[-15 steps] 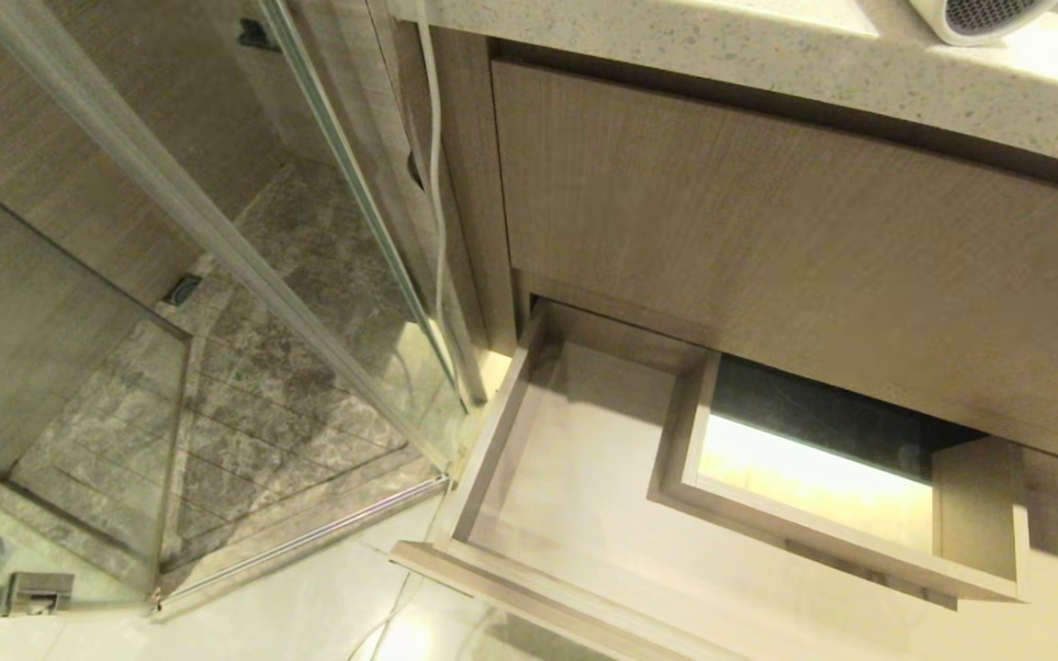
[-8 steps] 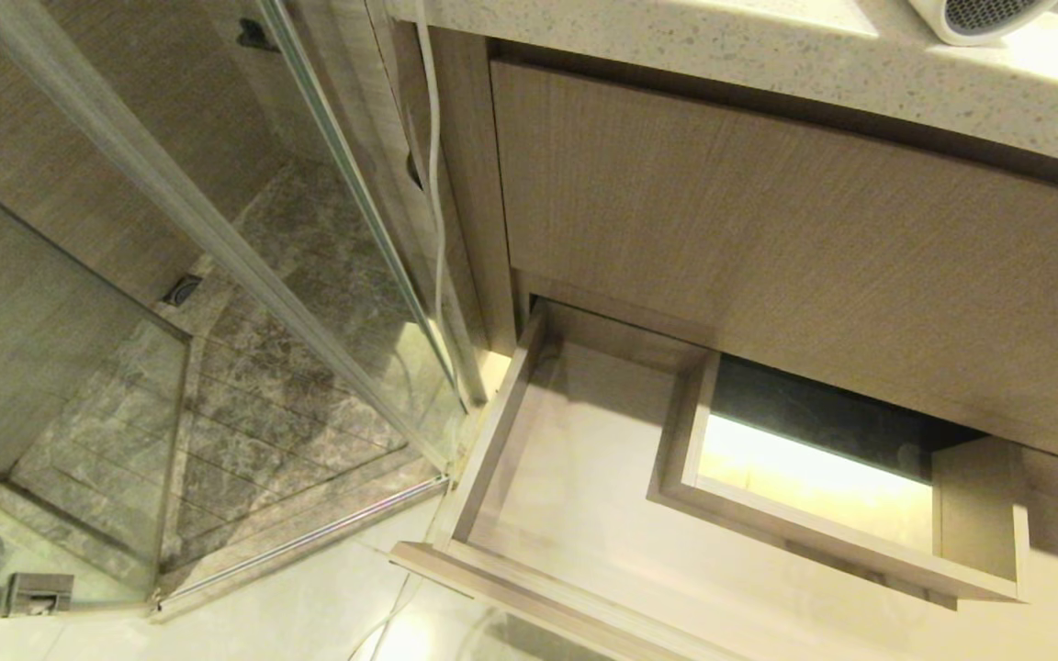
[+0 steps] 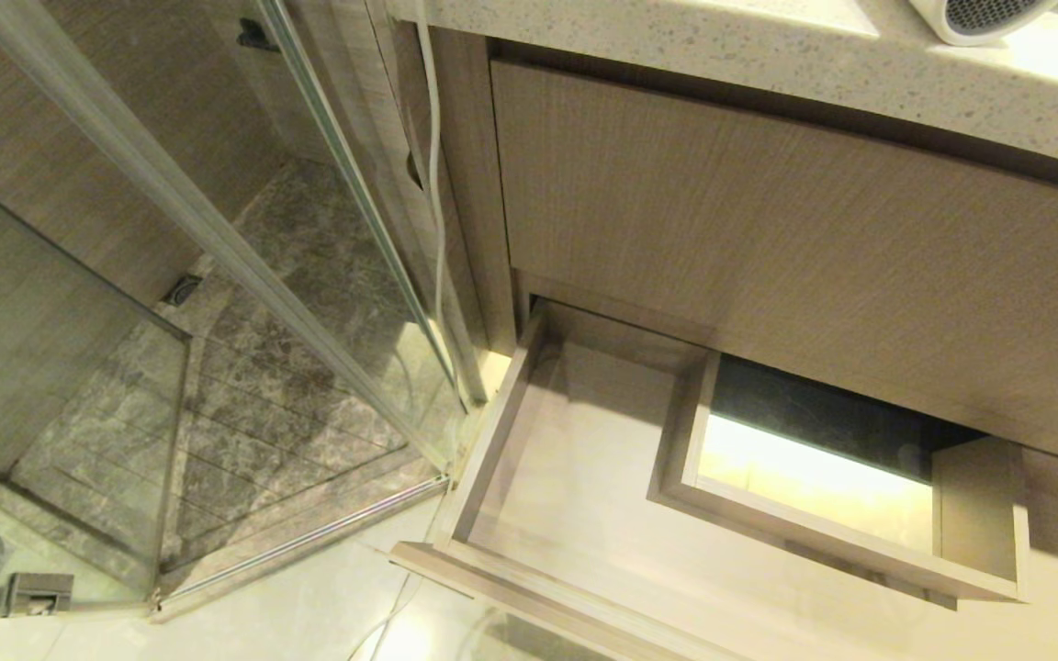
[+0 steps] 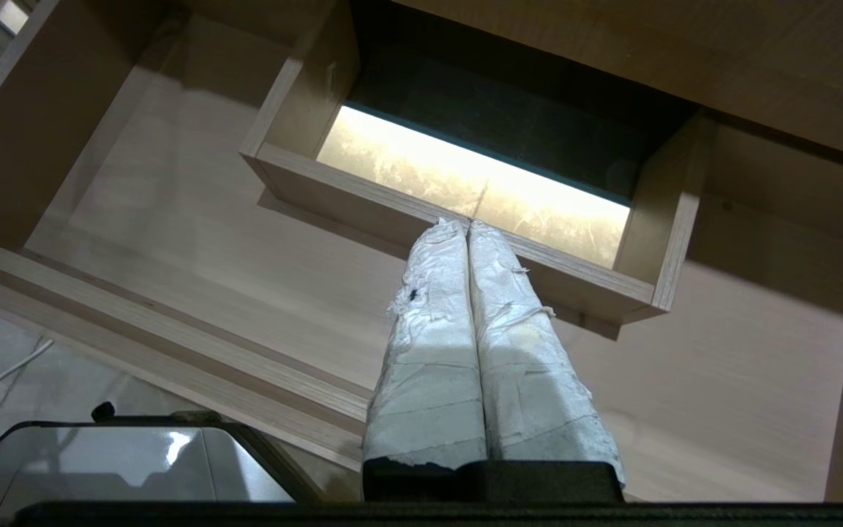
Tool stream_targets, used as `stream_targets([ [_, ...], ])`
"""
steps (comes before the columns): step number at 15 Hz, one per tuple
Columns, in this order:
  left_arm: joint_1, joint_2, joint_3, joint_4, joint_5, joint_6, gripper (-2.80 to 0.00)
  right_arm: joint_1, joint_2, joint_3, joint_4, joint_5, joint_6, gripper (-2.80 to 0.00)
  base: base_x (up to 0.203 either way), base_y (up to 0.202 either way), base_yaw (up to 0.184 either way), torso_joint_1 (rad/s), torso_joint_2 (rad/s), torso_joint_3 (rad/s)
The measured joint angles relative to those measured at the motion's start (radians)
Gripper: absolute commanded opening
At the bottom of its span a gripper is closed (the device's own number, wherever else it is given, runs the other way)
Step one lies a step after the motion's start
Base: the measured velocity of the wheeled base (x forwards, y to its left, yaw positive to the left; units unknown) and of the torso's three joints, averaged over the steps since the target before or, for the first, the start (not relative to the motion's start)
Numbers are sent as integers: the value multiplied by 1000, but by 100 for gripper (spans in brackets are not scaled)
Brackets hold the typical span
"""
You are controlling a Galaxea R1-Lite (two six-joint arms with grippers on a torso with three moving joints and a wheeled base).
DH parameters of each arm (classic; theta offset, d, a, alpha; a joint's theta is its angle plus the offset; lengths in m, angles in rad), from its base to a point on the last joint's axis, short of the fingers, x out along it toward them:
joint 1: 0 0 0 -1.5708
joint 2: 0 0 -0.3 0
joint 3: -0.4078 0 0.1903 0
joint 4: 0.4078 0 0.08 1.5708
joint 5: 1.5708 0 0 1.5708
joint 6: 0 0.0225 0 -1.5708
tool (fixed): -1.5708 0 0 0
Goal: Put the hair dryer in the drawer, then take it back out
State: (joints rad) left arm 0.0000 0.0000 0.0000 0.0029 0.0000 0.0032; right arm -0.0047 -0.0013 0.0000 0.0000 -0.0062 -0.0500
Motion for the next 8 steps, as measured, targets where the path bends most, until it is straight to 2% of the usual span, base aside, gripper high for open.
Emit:
stream_targets([
  [6, 0, 0, 0, 0, 0, 0, 0, 0, 0, 0, -2, -2, 9, -280, 0, 0, 0, 0, 0, 0],
  [8, 0, 0, 0, 1, 0, 0, 0, 0, 0, 0, -1, 0, 7, -280, 0, 0, 0, 105, -245, -131],
])
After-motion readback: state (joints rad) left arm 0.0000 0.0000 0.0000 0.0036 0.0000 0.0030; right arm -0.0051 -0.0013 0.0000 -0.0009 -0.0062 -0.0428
